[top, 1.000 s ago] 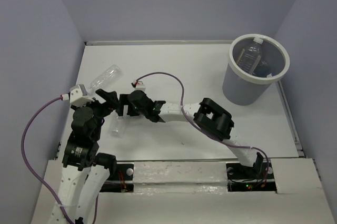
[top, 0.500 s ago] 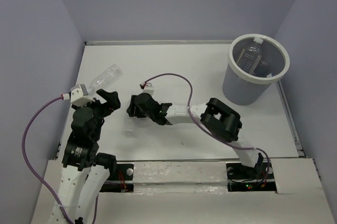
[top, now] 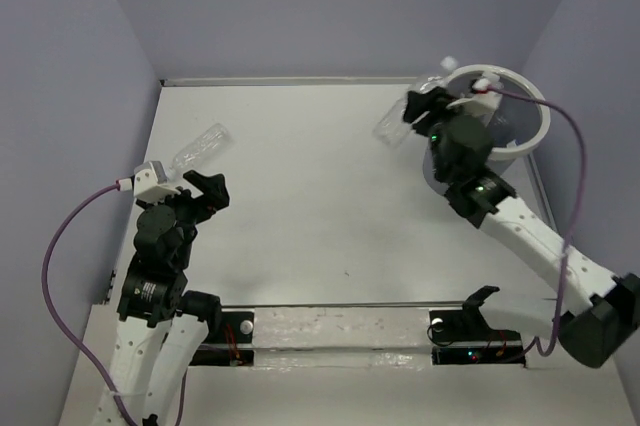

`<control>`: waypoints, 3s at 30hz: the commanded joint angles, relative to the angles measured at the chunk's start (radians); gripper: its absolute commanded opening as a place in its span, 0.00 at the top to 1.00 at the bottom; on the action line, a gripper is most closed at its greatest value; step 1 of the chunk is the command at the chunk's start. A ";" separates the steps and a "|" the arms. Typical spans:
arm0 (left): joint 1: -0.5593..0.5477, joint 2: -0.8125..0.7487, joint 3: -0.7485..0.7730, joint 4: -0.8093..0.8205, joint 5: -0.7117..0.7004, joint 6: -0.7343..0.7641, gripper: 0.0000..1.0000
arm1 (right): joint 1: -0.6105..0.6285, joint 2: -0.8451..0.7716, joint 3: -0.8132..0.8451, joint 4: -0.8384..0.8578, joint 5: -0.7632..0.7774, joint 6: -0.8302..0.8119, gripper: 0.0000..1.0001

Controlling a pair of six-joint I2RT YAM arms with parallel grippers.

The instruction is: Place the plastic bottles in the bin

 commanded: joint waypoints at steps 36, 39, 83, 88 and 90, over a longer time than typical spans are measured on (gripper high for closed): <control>0.010 0.111 0.025 0.071 0.024 0.010 0.01 | -0.488 0.060 0.226 -0.143 0.013 -0.582 0.11; 0.010 0.163 0.053 0.077 0.027 0.020 0.01 | -0.488 0.016 0.229 -0.220 -0.003 -0.542 0.11; 0.272 1.410 0.574 0.246 -0.133 0.660 0.01 | -0.014 -0.185 -0.253 0.012 -0.775 -0.054 0.08; 0.286 1.525 0.648 0.200 -0.104 0.651 0.01 | -0.014 -0.168 -0.248 0.010 -0.772 -0.068 0.08; 0.287 1.585 0.695 0.169 -0.105 0.643 0.01 | -0.014 -0.164 -0.250 0.010 -0.769 -0.072 0.08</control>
